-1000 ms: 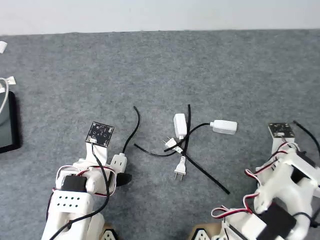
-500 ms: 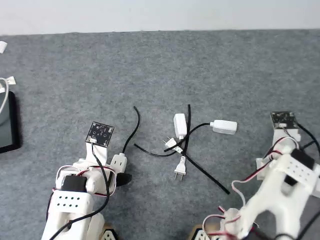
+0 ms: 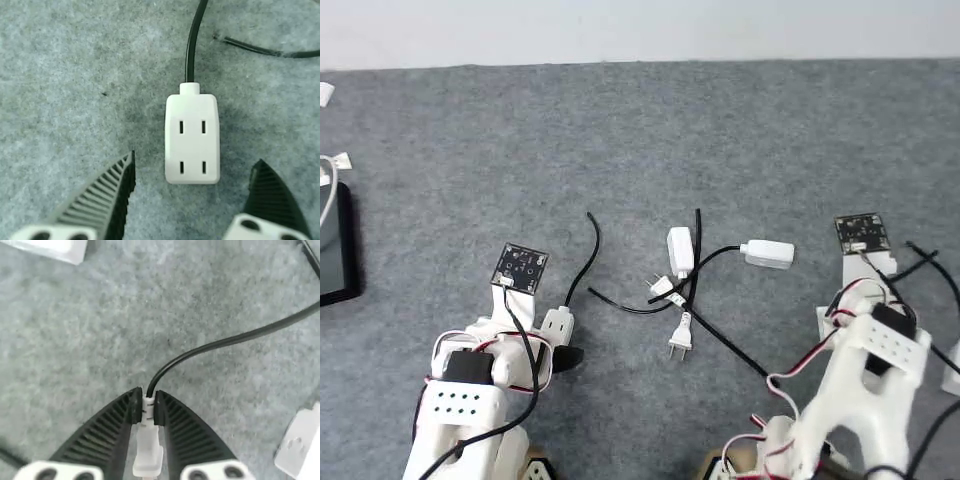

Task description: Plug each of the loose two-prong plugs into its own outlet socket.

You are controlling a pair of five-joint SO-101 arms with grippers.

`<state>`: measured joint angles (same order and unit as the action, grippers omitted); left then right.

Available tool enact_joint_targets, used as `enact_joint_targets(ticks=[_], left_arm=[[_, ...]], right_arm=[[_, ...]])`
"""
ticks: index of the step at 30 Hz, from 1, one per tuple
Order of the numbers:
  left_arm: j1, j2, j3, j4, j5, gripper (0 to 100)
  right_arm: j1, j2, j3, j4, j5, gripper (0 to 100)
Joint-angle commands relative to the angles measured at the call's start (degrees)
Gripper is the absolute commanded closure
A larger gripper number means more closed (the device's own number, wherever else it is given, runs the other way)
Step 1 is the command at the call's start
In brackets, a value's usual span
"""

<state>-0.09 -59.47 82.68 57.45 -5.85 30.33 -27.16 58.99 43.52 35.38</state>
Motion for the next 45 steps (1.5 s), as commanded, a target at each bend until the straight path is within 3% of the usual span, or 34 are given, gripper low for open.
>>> enact_joint_targets(ticks=[1, 7, 15, 22, 31, 39, 45], left_arm=[[-0.26, -0.79, -0.13, -0.26, -0.44, 72], [-0.26, -0.79, -0.13, -0.35, -0.44, 72], [-0.35, -0.79, -0.48, 1.32, -6.33, 72], [0.18, -0.79, -0.48, 1.76, -9.67, 72], [5.45, -0.79, -0.22, 0.88, -10.29, 88], [5.36, -0.62, 0.13, -2.81, -10.90, 87], [5.89, -0.70, 1.98, -6.42, -31.03, 88]], right_arm=[[-0.40, 1.98, -0.88, -3.74, -0.62, 98.9], [-5.41, -4.97, -0.70, -6.11, -10.02, 98.9], [-21.41, -30.81, 7.30, -2.07, -23.12, 98.9], [-31.60, -53.58, 19.08, -1.80, -24.00, 98.9], [-38.73, -70.46, 26.90, 11.38, -24.70, 98.9], [-47.16, -76.79, 30.68, 9.89, -37.98, 98.9], [-47.16, -76.62, 37.54, 1.80, -40.35, 98.9]])
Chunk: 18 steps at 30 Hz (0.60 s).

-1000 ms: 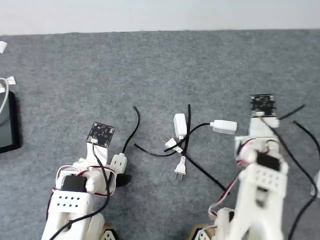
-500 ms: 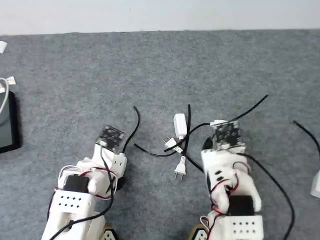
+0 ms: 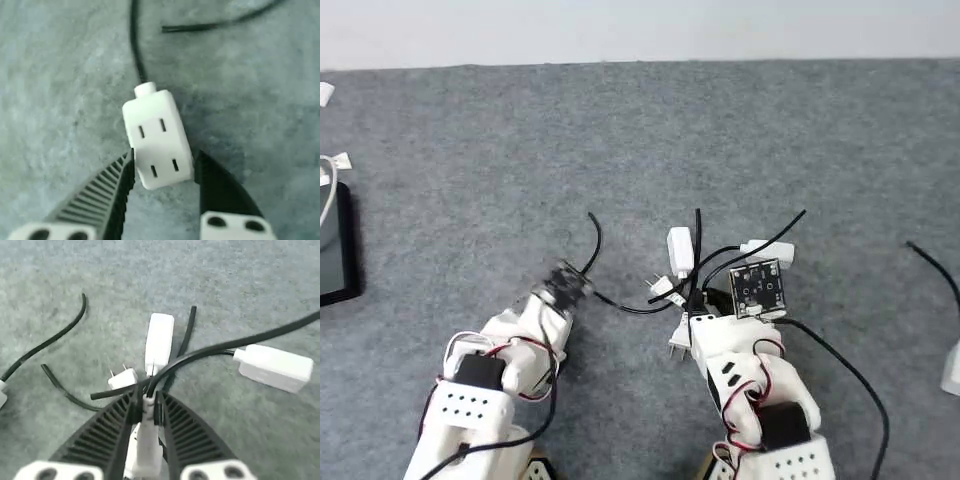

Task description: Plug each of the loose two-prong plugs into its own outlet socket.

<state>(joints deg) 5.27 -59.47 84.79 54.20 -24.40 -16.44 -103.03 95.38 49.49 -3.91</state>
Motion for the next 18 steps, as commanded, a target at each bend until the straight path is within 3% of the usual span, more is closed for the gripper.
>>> enact_joint_targets(ticks=[1, 6, 12, 18], left_arm=[[0.53, -0.70, 0.13, -5.01, -13.98, 88], [0.62, -0.79, 1.71, -10.11, -22.77, 88], [1.41, -0.79, 3.91, -15.82, -24.53, 88], [1.49, -0.79, 5.58, -16.09, -39.12, 90]], right_arm=[[-0.31, -0.92, 1.05, -4.18, -1.14, 98.9], [-0.22, -0.92, 1.05, -3.38, -1.14, 98.9], [-0.13, -0.75, 1.05, -3.21, -1.14, 99.0], [1.71, -0.84, 1.05, -3.21, -1.14, 99.0]])
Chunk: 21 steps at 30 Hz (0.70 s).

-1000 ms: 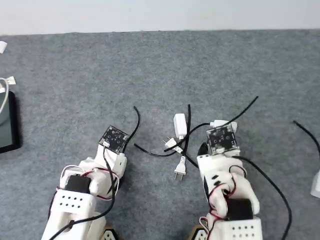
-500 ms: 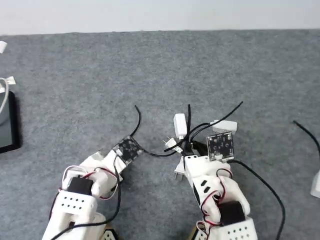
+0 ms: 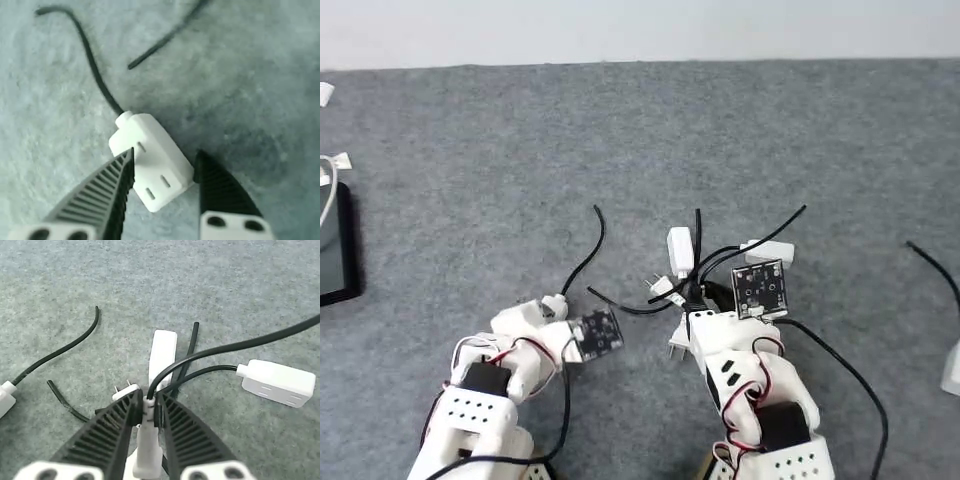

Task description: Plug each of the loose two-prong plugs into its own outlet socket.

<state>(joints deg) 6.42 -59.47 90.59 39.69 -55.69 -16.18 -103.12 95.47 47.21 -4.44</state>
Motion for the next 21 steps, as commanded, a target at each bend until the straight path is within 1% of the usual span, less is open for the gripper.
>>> enact_joint_targets(ticks=[1, 4, 5, 6, 10, 14, 17, 19, 21], left_arm=[[0.44, -0.79, -0.22, -1.58, -8.97, 91], [2.37, -0.79, -1.19, -1.58, -9.32, 92], [2.90, -0.79, -2.15, -1.67, -7.12, 91], [3.08, -0.79, -3.21, -1.76, -2.99, 91], [2.64, -0.79, -6.90, -1.76, 18.11, 88], [1.76, -0.79, -7.78, -1.76, 32.53, 87], [-0.88, -0.79, -9.10, -1.58, 40.97, 87], [-4.13, -0.70, -9.63, -1.58, 44.40, 87], [-6.86, -0.44, -9.45, -1.32, 46.68, 87]], right_arm=[[1.89, -0.66, 0.97, -0.92, -0.62, 99.0], [3.21, -0.84, 0.97, 0.40, -0.62, 99.0], [3.21, -0.84, 0.97, 0.75, -0.62, 99.0], [3.21, -0.84, 0.97, 0.92, -0.62, 99.0], [3.47, -0.84, 0.97, 0.92, -0.62, 99.0], [3.56, -0.84, 0.97, 0.92, -0.62, 99.0], [3.65, -0.84, 0.97, 1.01, -0.53, 99.0], [3.91, -0.84, 0.62, 1.98, -0.18, 99.0], [6.81, -0.84, -1.49, 5.32, 0.00, 99.1]])
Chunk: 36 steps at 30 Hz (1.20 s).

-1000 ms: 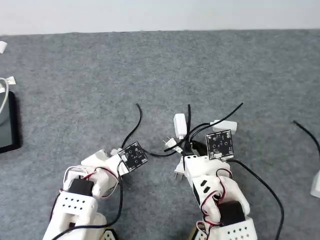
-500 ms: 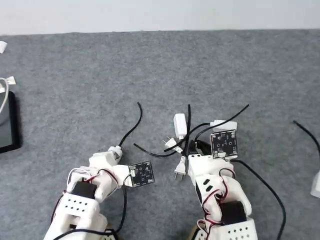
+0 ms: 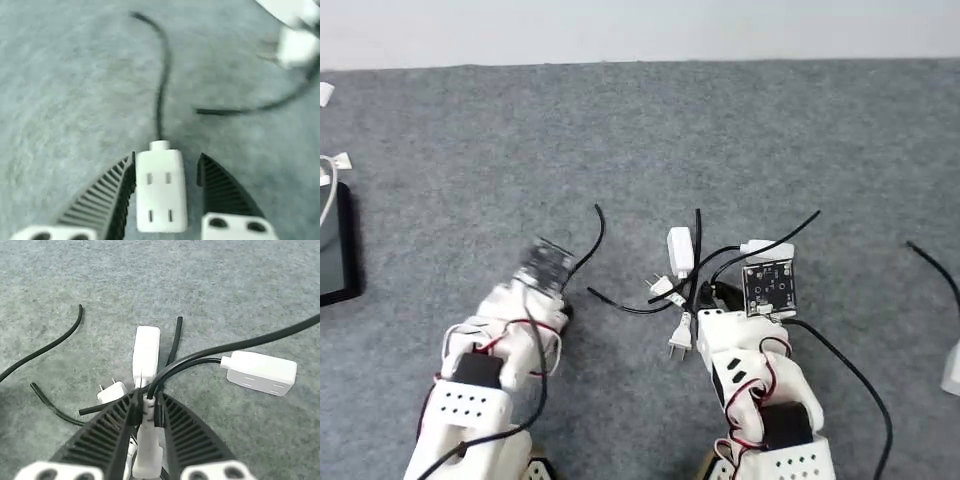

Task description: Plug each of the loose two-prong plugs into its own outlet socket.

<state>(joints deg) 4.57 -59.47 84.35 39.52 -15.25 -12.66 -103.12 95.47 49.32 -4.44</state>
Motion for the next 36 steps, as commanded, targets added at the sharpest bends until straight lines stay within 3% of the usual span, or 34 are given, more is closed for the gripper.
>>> enact_joint_targets(ticks=[1, 5, 11, 16, 20, 24, 28, 32, 36], left_arm=[[-6.07, -0.44, -3.03, -0.09, 6.77, 87], [-7.74, -0.70, -3.30, 10.46, 7.38, 87], [-10.64, -0.70, -3.12, 11.69, 7.12, 87], [-10.64, -0.53, -2.95, 11.69, 7.12, 87], [-10.73, -0.70, -2.33, 11.16, 7.03, 87], [-10.73, -0.70, -1.80, 9.93, 7.03, 86], [-10.73, -0.70, -1.80, 9.76, 7.03, 86], [-10.73, -0.70, -1.80, 9.76, 7.03, 86], [-10.73, -0.70, -1.80, 9.76, 7.03, 86]], right_arm=[[6.20, -0.75, -3.43, 5.76, 0.35, 99.1], [20.26, -0.31, -6.95, 10.15, 9.76, 99.1], [24.40, -0.22, -1.05, 11.65, 21.63, 94.6], [29.05, -0.31, -1.85, 11.82, 21.80, 83.5], [32.75, -0.84, -2.20, 11.74, 21.71, 88.4], [39.25, -0.75, -4.48, 11.91, 14.86, 99.8], [45.32, -0.31, -4.13, 11.91, 13.89, 99.2], [45.05, -0.31, -1.76, 11.38, 15.12, 99.0], [39.52, -0.22, -1.93, 11.38, 15.38, 99.0]])
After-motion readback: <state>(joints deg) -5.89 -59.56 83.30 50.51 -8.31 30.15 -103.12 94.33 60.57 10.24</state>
